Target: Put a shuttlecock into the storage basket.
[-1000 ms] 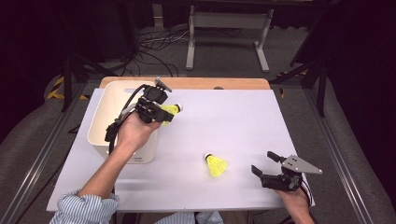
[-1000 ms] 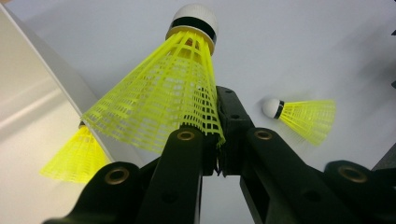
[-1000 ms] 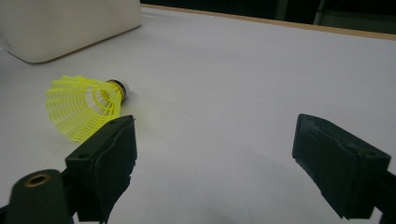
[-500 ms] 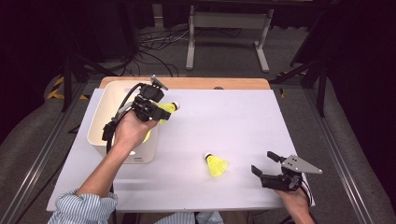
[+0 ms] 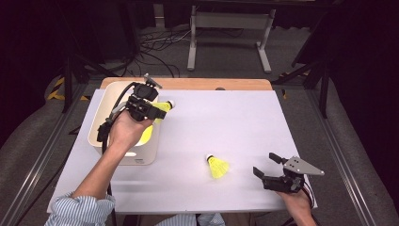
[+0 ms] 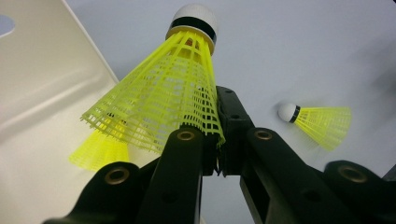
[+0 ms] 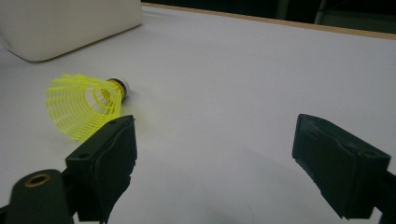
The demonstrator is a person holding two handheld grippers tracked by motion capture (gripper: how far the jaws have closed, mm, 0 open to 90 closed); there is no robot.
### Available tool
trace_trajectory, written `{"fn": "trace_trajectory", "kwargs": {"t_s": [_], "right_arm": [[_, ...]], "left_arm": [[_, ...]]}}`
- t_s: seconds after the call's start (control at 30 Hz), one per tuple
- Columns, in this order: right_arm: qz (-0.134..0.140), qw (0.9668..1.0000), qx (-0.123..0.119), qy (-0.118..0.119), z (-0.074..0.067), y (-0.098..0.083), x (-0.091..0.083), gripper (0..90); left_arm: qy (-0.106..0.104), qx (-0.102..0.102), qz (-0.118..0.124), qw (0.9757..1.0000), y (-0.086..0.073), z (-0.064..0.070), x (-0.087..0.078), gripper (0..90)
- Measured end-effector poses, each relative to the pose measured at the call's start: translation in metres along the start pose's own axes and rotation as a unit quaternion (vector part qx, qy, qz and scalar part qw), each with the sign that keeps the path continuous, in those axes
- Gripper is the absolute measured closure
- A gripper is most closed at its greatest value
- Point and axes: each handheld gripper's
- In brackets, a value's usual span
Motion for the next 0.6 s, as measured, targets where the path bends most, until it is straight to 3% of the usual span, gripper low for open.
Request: {"fn": "trace_trajectory", "kwargs": {"t_s": [0.6], "right_arm": [[0.001, 1.0, 0.0, 0.0, 0.0, 0.0, 0.0, 14.5]], "left_arm": [[0.013, -0.016, 0.004, 0.9998, -0.002, -0.013, -0.005, 88.1]]}}
Point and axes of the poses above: each handheld gripper's, and its own axes: x roughly forward along the jaws, y roughly out of its top, z roughly to its right, and after that the axes turned 3 degrees about -x, right-handed
